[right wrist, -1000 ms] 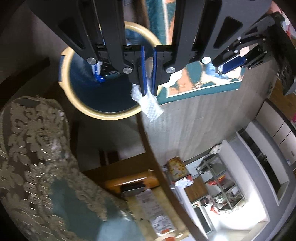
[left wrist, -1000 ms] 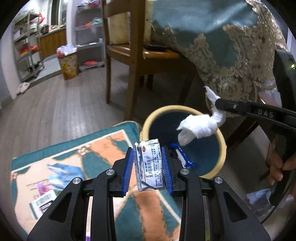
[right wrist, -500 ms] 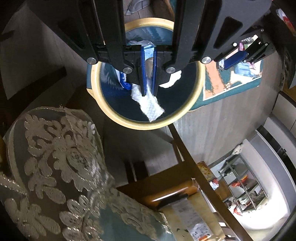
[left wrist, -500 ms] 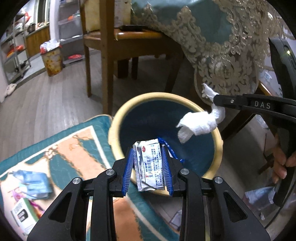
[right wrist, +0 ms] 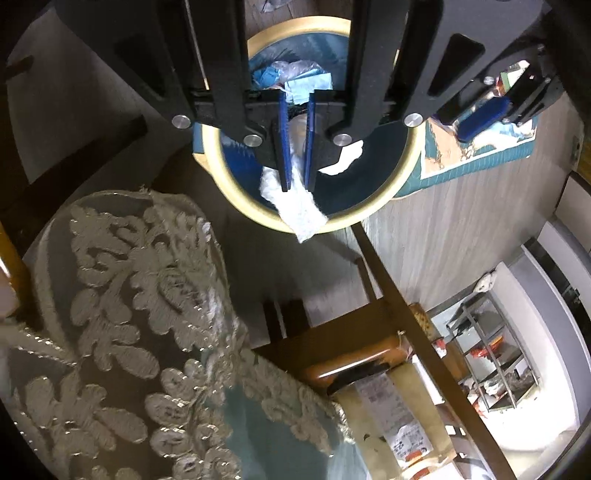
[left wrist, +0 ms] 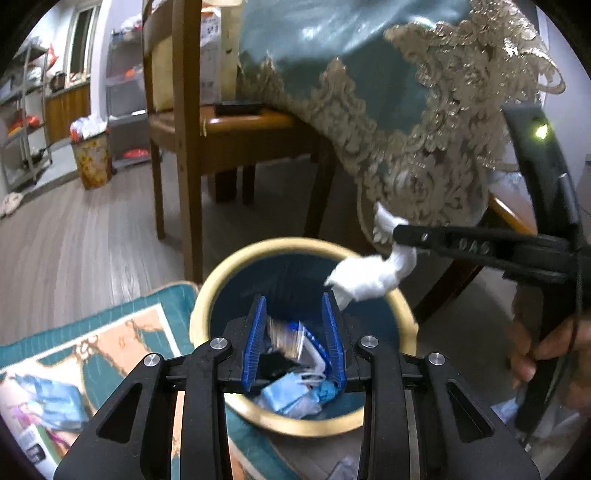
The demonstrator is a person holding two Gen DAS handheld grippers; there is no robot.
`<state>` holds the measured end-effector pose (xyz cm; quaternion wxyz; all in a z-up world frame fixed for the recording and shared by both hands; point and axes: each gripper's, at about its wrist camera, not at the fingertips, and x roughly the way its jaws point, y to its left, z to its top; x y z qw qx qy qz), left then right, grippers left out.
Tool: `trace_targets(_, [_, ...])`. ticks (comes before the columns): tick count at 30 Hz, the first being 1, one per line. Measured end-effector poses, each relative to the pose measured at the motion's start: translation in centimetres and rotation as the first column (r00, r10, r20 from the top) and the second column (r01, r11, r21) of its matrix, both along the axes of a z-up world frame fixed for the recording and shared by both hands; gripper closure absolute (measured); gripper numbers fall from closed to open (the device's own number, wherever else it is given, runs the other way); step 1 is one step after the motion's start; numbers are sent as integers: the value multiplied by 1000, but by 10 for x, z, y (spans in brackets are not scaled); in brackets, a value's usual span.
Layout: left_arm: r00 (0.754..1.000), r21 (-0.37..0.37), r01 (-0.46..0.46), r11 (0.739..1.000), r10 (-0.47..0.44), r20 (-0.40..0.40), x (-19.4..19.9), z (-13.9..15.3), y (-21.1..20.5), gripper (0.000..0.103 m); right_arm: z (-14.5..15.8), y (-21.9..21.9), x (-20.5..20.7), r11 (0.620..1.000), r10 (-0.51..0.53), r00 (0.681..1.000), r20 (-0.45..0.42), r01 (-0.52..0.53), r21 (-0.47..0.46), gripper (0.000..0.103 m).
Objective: Collect trash
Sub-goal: 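Carry the sachet and tissue over the bin and open both tools to drop them, then move both open tools back over the stool toward the blue mask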
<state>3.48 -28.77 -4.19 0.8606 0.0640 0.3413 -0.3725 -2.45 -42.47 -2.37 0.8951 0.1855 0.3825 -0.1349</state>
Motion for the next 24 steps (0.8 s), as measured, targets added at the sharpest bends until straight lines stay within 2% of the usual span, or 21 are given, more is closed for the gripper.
trace_targets(1, [1000,-3,1,1000,-1,-11,1,0,-1,53,-1,-1,0,1000,-4,1000,-3,4,9,83])
trace_targets(3, [1000,8,-6,1000,6,-19,1,-2,-2,44,-1,-1,0,1000,-10,1000,-3,10,19,68])
trace_targets(5, [1000,21,-9,1000,10,-23,2,-5,-2,44,-1,-1,-1,1000,-9,1000,-2,9,18,64])
trace_targets(9, [999,24,-23,999,23,-30,4,-4,2,42,2,2,-1,1000,-7,1000,8,7,17,51])
trace_targets(17, [999,33,-34,999,34,-12,1,2,16,38,7,15,7,999,17,1000,19,-17,27,40])
trace_targets(23, [997,39,-76,996,76,-4,3,11,43,29,16,35,12,997,63,997,53,-65,35,22])
trace_targets(24, [996,36,-86,996,86,-5,3,12,47,26,19,40,13,996,77,995,62,-79,31,16])
